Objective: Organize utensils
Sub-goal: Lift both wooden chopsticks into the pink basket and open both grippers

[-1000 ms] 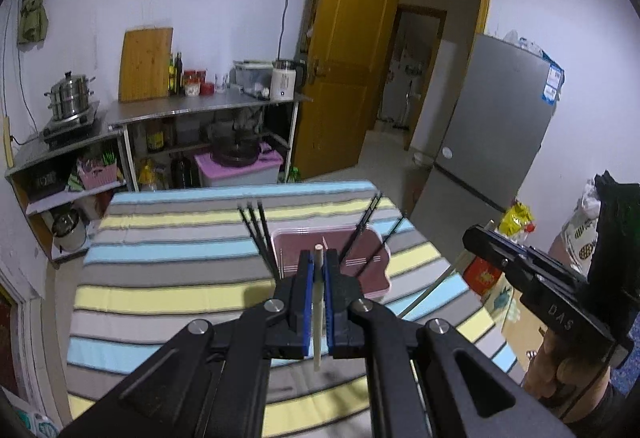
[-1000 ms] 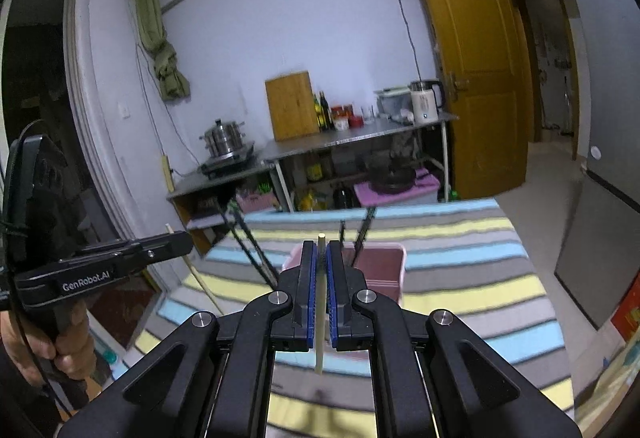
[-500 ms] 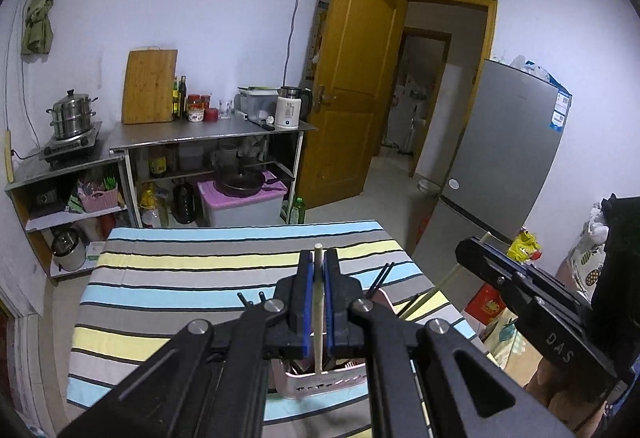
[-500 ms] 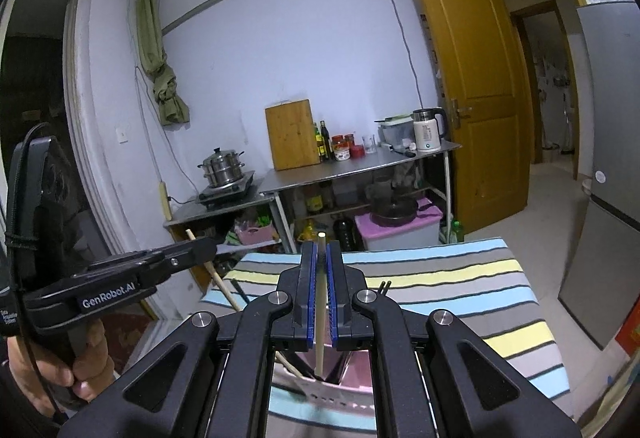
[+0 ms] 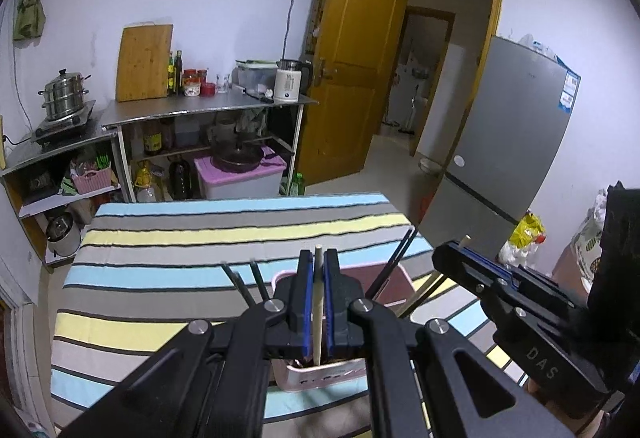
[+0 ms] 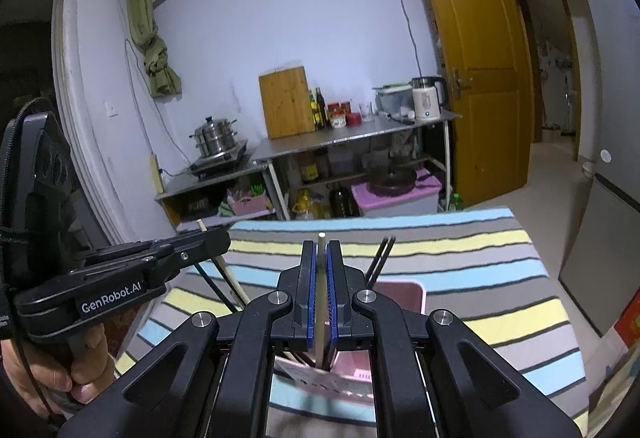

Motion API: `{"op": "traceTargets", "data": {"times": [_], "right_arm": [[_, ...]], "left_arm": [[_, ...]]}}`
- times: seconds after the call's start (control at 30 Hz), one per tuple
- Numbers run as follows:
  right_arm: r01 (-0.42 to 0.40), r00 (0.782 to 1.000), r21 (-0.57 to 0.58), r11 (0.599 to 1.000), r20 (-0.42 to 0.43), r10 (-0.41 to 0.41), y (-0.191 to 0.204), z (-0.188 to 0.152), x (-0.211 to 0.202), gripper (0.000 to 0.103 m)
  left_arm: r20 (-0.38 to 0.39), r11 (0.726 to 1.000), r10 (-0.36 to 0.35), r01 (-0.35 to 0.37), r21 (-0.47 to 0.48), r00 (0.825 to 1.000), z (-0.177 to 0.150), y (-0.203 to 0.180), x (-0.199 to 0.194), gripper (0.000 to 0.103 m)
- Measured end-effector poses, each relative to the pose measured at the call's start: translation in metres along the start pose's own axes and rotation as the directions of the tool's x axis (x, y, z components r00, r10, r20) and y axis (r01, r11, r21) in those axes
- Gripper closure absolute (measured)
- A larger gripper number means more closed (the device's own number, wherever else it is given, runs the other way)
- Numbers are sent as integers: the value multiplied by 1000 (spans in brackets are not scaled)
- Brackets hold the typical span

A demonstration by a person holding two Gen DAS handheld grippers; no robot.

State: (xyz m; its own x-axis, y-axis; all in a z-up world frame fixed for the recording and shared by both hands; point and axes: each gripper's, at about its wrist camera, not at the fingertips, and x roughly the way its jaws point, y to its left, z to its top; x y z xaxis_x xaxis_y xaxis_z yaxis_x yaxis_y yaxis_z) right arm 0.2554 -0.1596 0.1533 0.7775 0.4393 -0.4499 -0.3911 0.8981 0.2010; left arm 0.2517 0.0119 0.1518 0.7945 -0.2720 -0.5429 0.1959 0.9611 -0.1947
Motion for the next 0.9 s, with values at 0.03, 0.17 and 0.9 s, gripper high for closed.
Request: {"op": "traceTargets", "data": {"times": [0.03,0.17,0.9], "right_arm": [[0,1000,-1,1000,-12,0,0,-2,2,98],[-1,999,7,1000,-50,2,-3,-10,9,98],[-4,994,12,1000,-107,5,-8,-26,5,89]], "left_arm": [[-10,1000,-2,2,0,1000,-3,0,2,97],[-48,1000,3,-3,2,999,-12,0,11,97],[-97,1000,16,-15,6,995,-40,1,19,78]]}}
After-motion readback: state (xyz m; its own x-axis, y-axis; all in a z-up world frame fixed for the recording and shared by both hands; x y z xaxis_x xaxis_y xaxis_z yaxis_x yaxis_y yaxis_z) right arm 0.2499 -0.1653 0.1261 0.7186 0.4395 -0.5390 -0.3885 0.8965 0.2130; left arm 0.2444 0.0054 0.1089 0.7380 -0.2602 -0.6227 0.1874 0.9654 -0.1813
